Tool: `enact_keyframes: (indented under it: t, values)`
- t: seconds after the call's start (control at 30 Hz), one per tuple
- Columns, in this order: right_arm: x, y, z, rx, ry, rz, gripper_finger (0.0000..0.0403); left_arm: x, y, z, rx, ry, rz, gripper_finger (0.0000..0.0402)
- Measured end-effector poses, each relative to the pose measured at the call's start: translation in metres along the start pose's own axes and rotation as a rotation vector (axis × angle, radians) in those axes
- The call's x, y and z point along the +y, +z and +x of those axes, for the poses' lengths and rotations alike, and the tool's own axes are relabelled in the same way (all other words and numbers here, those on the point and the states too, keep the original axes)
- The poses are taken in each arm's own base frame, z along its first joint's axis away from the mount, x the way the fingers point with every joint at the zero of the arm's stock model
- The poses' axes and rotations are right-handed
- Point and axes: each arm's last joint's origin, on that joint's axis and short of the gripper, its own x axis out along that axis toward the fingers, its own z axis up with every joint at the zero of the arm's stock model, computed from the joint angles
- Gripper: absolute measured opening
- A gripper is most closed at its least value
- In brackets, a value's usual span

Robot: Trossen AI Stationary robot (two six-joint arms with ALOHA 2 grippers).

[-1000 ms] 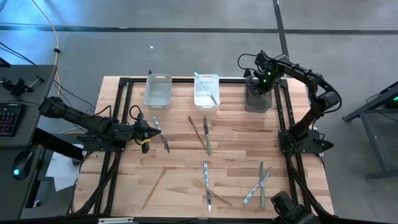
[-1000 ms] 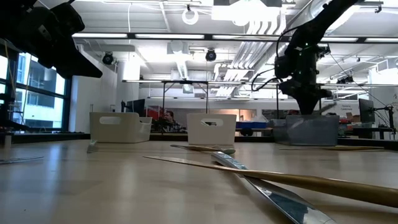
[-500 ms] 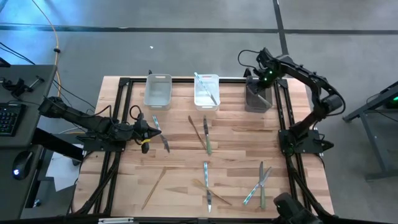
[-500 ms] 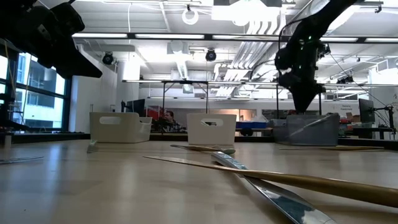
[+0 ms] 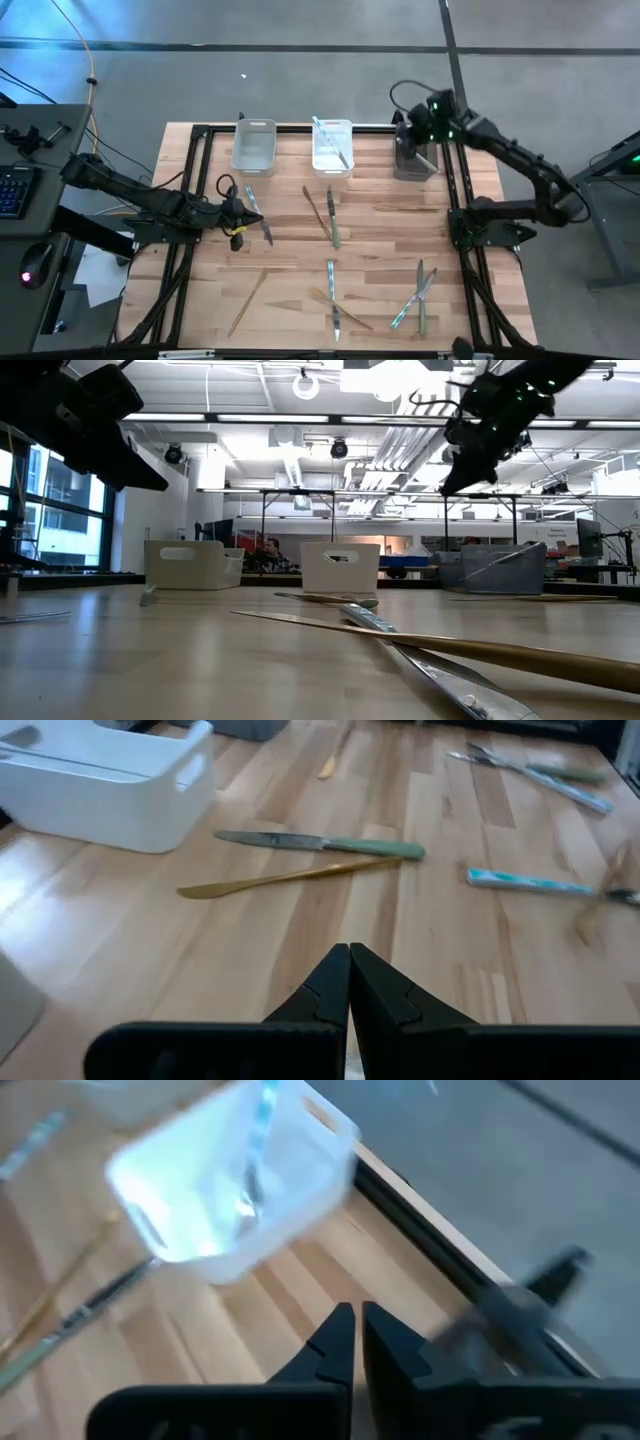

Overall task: Sort silverware by color (type)
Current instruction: Put the top left gold table knife into the gray bin

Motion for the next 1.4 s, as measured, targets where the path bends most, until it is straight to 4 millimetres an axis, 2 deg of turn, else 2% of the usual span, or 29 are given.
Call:
enact_keyframes:
  t: [0.17, 0.27, 0.4, 0.73, 1.1, 1.27, 1.4]
  values:
    - [0.032, -0.028, 0.008, -0.209, 0.095, -0.081, 0.0002, -0.003, 0.004, 0.009, 0.045, -0.022, 0.004, 0.0]
    - [0.051, -0.038, 0.007, -0.323, 0.168, -0.109, 0.0, -0.003, 0.01, 0.015, 0.066, -0.017, 0.017, 0.0]
    - [0.075, -0.047, 0.004, -0.391, 0.261, -0.159, 0.0, -0.003, 0.017, 0.025, 0.104, -0.017, 0.039, 0.0]
    - [0.118, -0.056, 0.002, -0.393, 0.225, -0.243, 0.0, -0.004, 0.016, 0.062, 0.127, -0.129, 0.052, 0.0]
    - [0.146, -0.065, -0.004, -0.382, 0.335, -0.259, 0.0, 0.004, 0.011, 0.084, 0.149, -0.162, 0.066, 0.0]
    - [0.157, -0.067, 0.001, -0.388, 0.326, -0.276, 0.0, 0.01, 0.026, 0.096, 0.144, -0.201, 0.086, 0.0]
    - [0.163, -0.072, 0.012, -0.347, 0.316, -0.292, 0.0, 0.013, 0.033, 0.109, 0.162, -0.214, 0.122, 0.0]
